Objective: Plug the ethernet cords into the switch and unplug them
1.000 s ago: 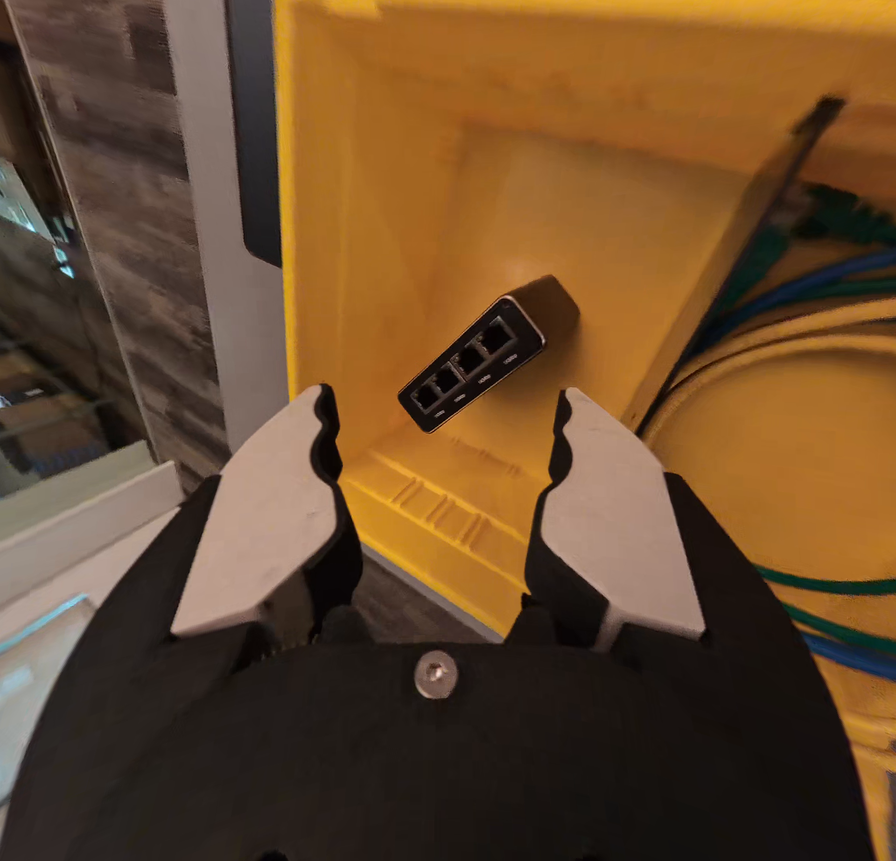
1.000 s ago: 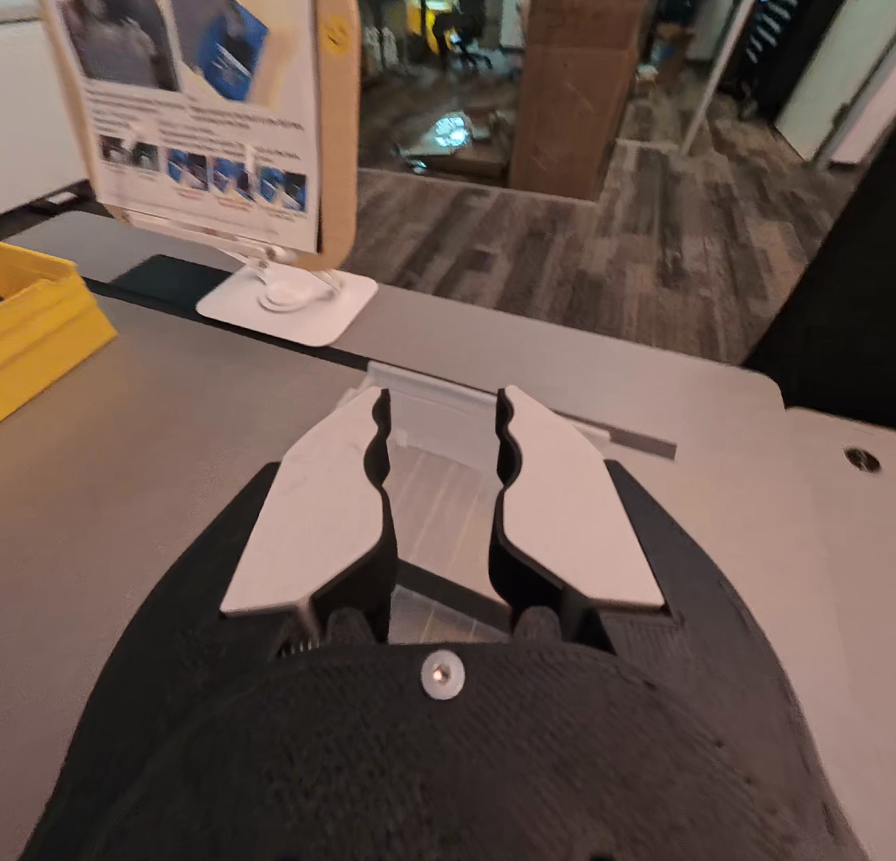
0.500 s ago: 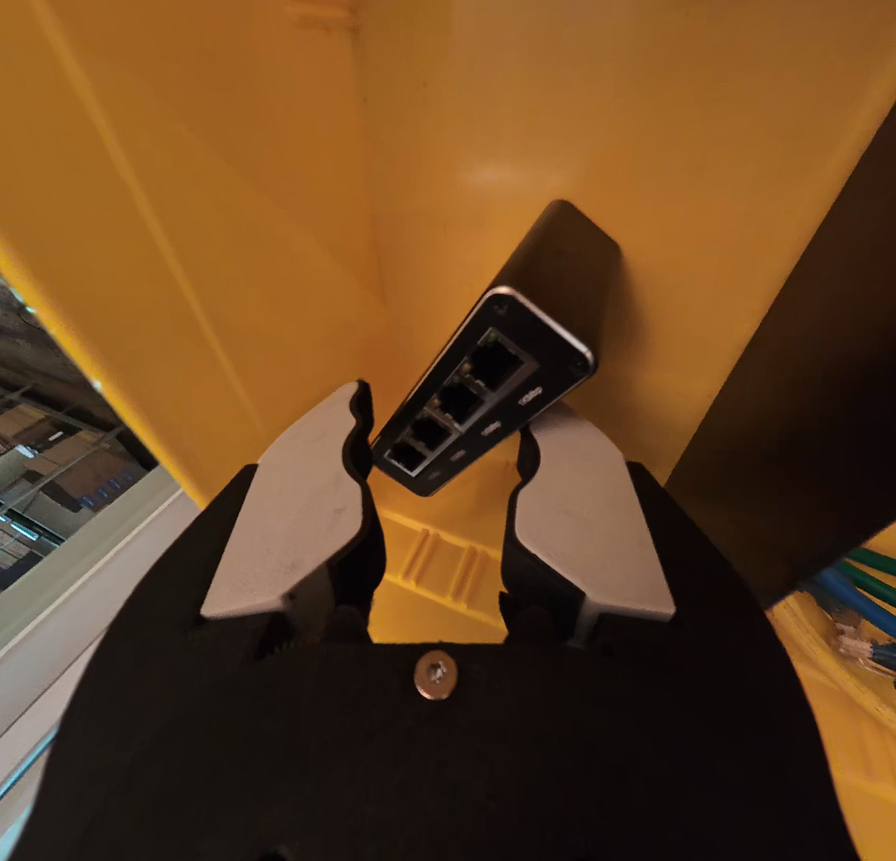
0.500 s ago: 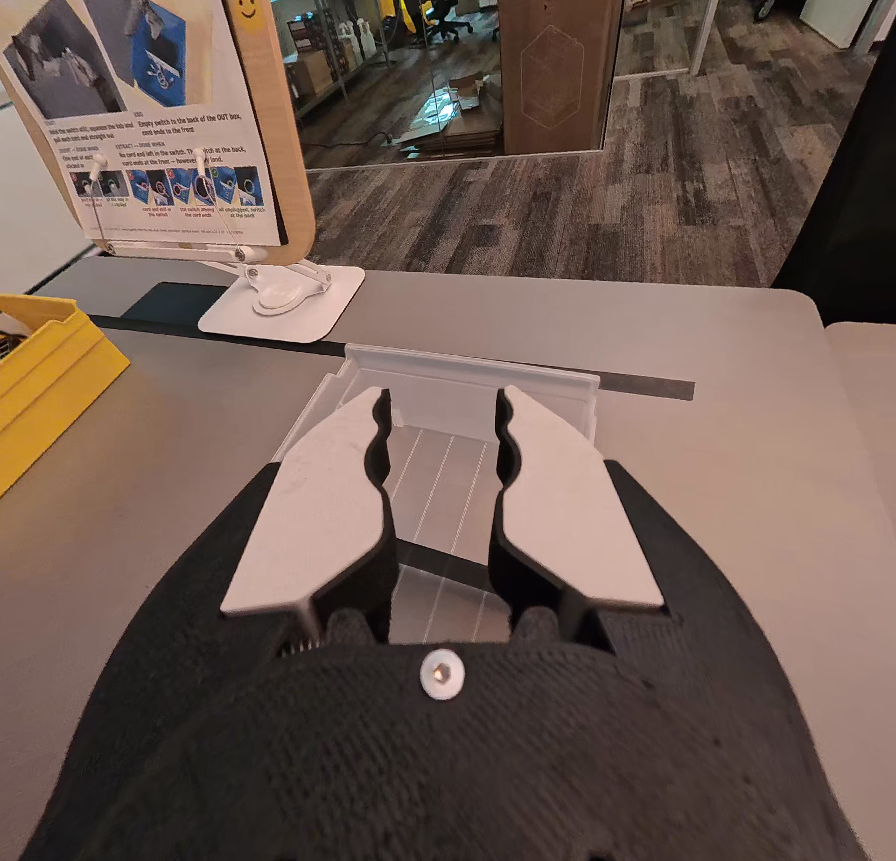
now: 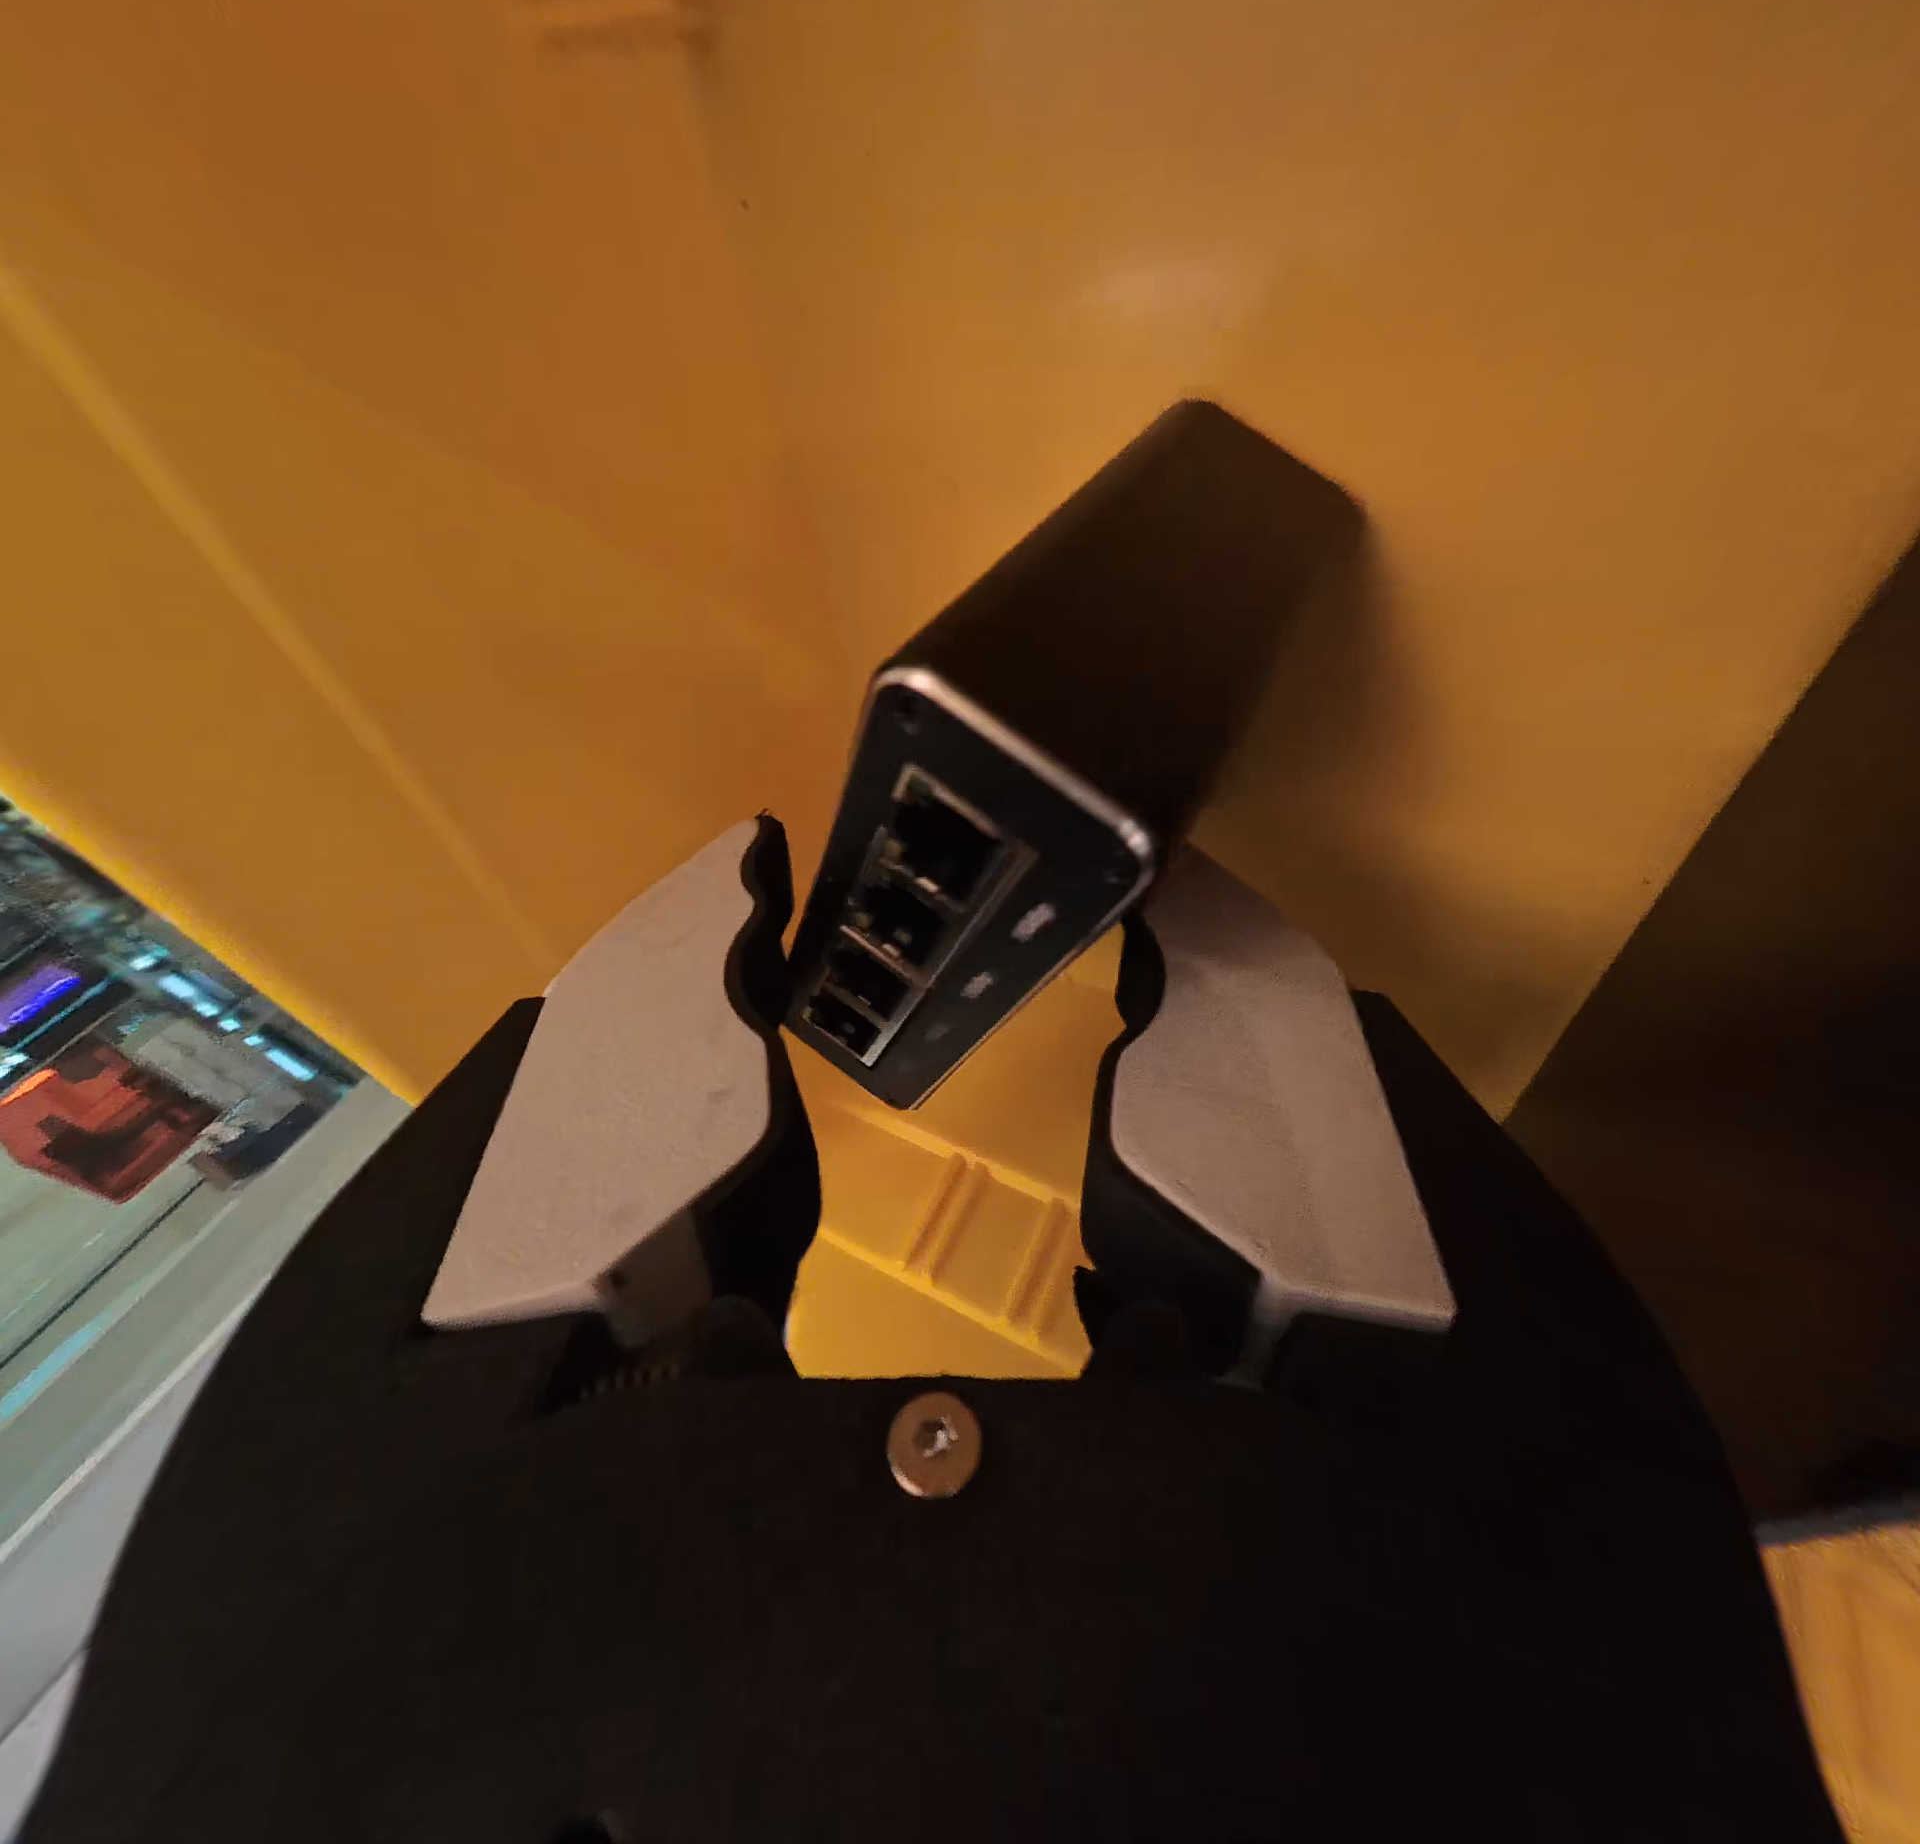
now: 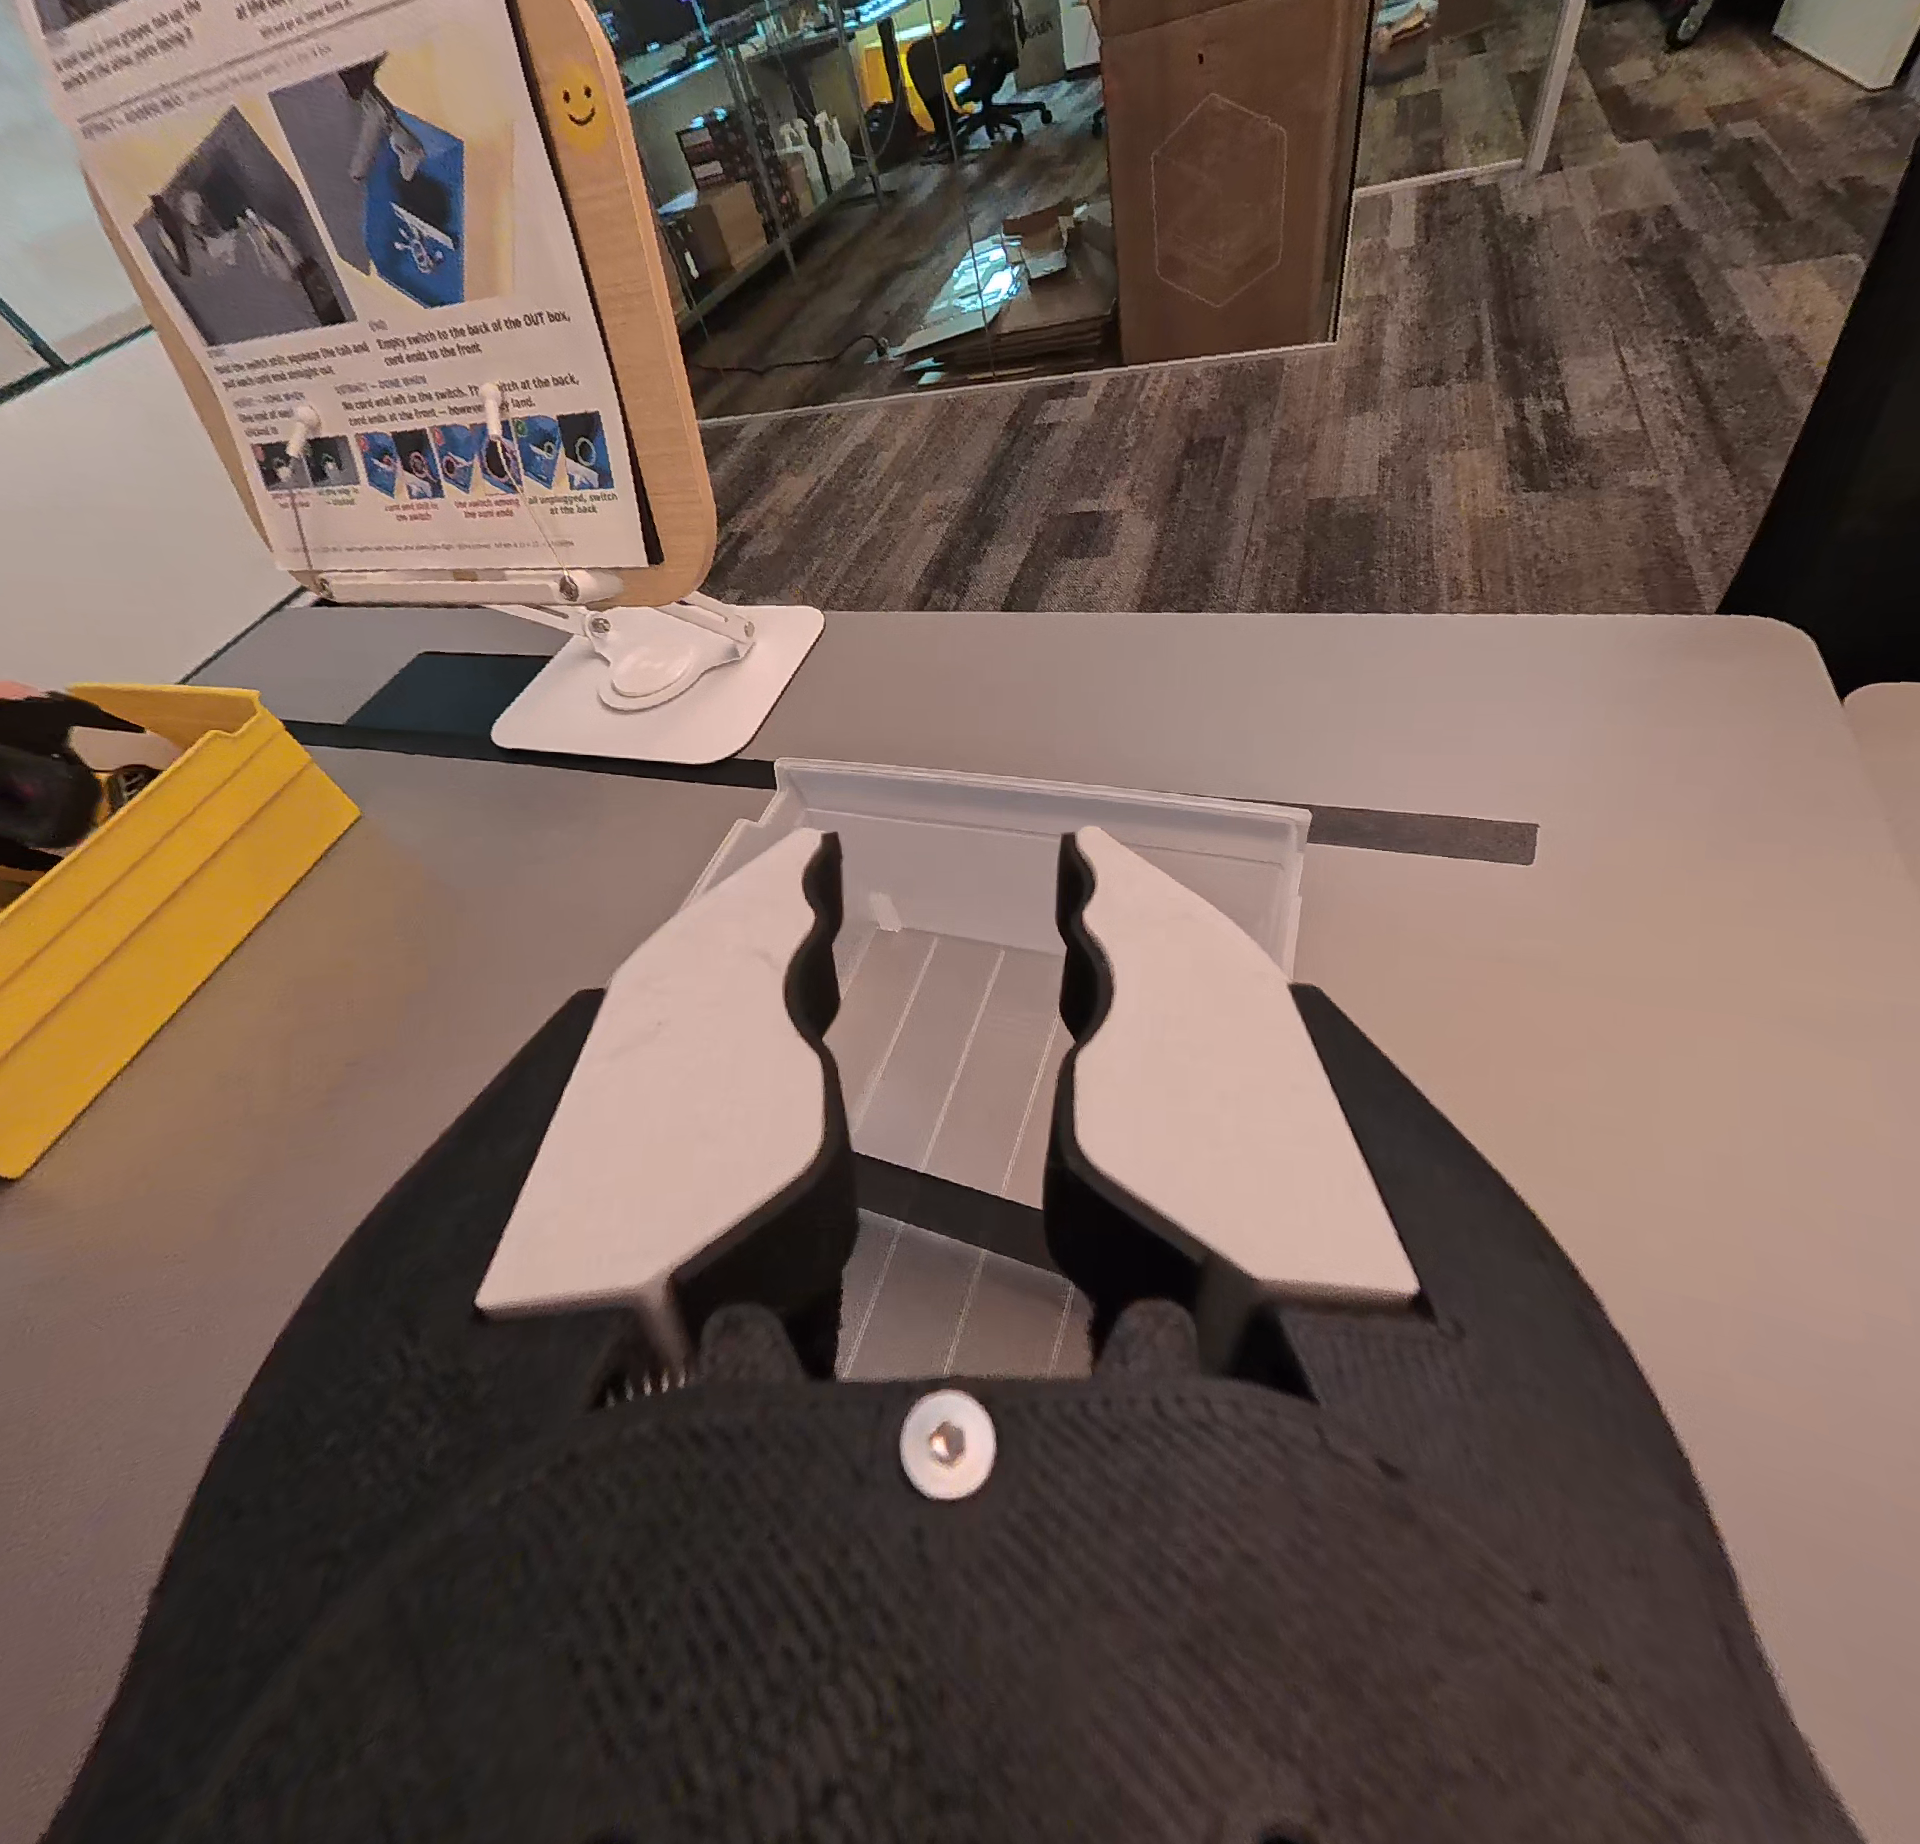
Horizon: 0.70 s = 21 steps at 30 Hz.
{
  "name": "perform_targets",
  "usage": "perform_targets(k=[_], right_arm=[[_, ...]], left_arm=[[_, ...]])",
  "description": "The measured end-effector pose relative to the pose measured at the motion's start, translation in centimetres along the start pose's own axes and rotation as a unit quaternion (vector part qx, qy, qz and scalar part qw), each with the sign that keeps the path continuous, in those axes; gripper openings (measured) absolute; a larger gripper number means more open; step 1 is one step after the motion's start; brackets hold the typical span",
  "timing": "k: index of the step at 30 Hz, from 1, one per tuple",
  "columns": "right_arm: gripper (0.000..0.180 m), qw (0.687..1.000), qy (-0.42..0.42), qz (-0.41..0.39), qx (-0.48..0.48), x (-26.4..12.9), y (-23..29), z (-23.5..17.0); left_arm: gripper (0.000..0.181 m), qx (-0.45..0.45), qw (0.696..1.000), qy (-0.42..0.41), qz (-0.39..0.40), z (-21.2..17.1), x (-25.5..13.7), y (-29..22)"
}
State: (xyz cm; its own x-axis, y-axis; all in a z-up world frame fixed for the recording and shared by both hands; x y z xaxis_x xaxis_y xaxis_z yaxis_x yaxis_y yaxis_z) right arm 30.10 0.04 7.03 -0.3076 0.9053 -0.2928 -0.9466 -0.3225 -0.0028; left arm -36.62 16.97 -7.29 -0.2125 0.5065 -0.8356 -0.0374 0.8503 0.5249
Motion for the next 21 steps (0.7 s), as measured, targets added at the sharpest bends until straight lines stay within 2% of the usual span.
perform_targets(k=[4,7,12,17,21], right_arm=[[0.04,1.0,-0.002,0.002,0.006,-0.3,-0.2,-0.2],[0.039,1.0,-0.007,0.009,0.013,-0.4,-0.4,-0.3],[0.038,0.999,-0.019,0.02,0.021,-0.7,-0.5,-0.3],[0.038,0.999,-0.031,0.025,0.023,-1.0,-0.5,-0.1],[0.037,0.998,-0.042,0.03,0.026,-1.4,-0.5,0.1]], left_arm=[[0.061,0.01,1.0,0.025,0.015,0.2,0.1,0.0],[0.05,0.005,0.999,0.043,0.004,-0.1,-0.3,0.0],[0.037,-0.062,0.996,0.052,-0.028,-1.1,-1.6,0.1],[0.035,-0.129,0.992,0.014,-0.001,-1.7,-4.6,1.1],[0.035,-0.187,0.982,-0.026,0.027,-1.8,-8.8,2.4]])
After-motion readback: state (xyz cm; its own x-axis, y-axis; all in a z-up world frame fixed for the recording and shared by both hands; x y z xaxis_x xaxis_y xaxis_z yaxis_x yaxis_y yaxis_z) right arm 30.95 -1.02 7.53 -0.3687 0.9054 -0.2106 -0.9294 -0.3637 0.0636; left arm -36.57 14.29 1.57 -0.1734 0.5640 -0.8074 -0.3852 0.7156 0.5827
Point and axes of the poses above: each gripper's, where its closed fingertips meet, x out along the fingers, z out of its top, y = z × x across the jaws, the point moved 7 cm from there along -x, back along the fingers, and after that the axes turned 14 degrees about -x, right-handed, at the moved point
